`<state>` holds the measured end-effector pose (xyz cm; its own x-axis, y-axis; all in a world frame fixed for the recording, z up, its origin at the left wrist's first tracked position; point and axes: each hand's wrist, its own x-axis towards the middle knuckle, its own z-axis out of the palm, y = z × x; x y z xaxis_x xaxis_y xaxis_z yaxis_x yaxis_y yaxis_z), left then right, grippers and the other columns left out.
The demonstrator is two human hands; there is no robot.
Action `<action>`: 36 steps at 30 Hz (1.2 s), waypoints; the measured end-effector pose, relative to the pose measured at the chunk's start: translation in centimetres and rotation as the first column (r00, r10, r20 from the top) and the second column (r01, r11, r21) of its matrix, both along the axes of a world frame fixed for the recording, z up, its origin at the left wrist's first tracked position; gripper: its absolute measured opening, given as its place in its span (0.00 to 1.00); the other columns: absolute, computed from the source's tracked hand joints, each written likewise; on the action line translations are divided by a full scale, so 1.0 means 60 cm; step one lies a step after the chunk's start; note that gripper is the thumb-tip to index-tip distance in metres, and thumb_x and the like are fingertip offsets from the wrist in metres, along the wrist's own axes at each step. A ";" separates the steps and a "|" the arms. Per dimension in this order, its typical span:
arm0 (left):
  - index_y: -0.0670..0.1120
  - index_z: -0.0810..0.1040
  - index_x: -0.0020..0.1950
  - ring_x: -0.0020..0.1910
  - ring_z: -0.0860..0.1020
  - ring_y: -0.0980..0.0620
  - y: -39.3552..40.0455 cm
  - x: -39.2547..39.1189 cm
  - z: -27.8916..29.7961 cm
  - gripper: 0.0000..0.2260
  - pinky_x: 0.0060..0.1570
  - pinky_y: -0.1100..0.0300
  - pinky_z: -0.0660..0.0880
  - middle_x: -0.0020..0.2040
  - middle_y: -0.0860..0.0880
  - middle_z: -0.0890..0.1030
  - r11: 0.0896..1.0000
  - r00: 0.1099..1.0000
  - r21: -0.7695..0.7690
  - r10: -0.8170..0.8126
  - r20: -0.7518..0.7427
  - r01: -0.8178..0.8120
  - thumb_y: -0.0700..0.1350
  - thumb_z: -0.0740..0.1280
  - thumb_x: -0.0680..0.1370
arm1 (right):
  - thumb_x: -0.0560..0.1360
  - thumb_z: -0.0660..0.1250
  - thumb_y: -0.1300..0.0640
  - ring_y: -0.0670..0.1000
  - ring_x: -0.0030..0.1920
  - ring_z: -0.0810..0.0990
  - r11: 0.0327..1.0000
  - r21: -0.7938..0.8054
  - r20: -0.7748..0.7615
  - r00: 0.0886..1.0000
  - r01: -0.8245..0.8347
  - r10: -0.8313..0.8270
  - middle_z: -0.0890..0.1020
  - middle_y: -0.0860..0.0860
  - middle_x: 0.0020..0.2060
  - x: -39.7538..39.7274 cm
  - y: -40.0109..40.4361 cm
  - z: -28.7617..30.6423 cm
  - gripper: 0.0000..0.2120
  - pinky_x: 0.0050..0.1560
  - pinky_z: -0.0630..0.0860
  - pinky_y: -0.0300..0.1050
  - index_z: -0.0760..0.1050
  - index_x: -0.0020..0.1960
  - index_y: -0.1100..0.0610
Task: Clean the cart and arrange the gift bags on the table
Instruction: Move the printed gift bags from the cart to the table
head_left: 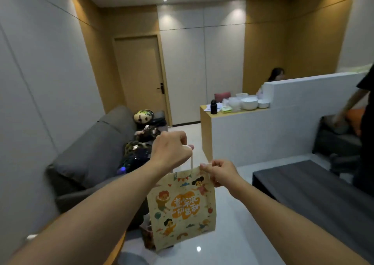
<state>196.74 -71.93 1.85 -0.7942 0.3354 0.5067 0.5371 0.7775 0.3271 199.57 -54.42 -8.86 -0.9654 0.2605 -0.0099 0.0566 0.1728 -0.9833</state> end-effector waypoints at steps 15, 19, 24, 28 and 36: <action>0.47 0.80 0.38 0.38 0.75 0.47 0.581 -0.011 -0.178 0.18 0.39 0.54 0.72 0.36 0.50 0.78 0.716 0.789 -0.331 -0.554 0.267 0.615 0.57 0.63 0.79 | 0.74 0.76 0.45 0.47 0.33 0.81 0.678 -0.005 0.280 0.652 0.735 -0.705 0.83 0.50 0.35 0.202 0.422 -0.153 0.16 0.31 0.76 0.40 0.80 0.48 0.58; 0.46 0.78 0.34 0.38 0.78 0.46 0.693 -0.007 -0.201 0.19 0.39 0.55 0.75 0.33 0.49 0.79 0.596 0.667 -0.300 -0.663 0.339 0.745 0.58 0.64 0.77 | 0.73 0.75 0.44 0.51 0.40 0.84 0.526 0.036 0.339 0.485 0.850 -0.806 0.85 0.52 0.40 0.225 0.487 -0.179 0.15 0.39 0.82 0.47 0.80 0.47 0.56; 0.46 0.74 0.32 0.35 0.76 0.47 0.820 -0.002 -0.220 0.20 0.35 0.56 0.69 0.32 0.50 0.77 0.416 0.480 -0.240 -0.776 0.409 0.877 0.56 0.65 0.78 | 0.73 0.76 0.43 0.52 0.40 0.82 0.340 0.056 0.408 0.289 0.939 -0.866 0.84 0.52 0.40 0.244 0.559 -0.202 0.16 0.36 0.79 0.45 0.80 0.48 0.56; 0.47 0.72 0.31 0.37 0.78 0.46 0.898 0.010 -0.242 0.20 0.35 0.56 0.71 0.32 0.49 0.77 0.283 0.364 -0.243 -0.828 0.427 0.928 0.57 0.66 0.78 | 0.73 0.75 0.42 0.52 0.39 0.81 0.231 0.051 0.446 0.184 0.972 -0.876 0.83 0.55 0.40 0.256 0.587 -0.229 0.18 0.34 0.79 0.45 0.81 0.49 0.57; 0.46 0.70 0.31 0.39 0.77 0.43 1.039 0.043 -0.276 0.19 0.33 0.56 0.68 0.33 0.47 0.77 0.143 0.249 -0.250 -0.845 0.472 0.958 0.55 0.66 0.77 | 0.73 0.75 0.43 0.52 0.36 0.80 0.105 0.021 0.500 0.080 0.994 -0.862 0.84 0.56 0.41 0.285 0.684 -0.263 0.18 0.33 0.77 0.43 0.80 0.52 0.57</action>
<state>199.35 -9.61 -14.72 0.1960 0.9801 -0.0309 0.9256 -0.1745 0.3359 216.68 -13.40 -24.63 0.1820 0.8549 -0.4858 0.2457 -0.5179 -0.8194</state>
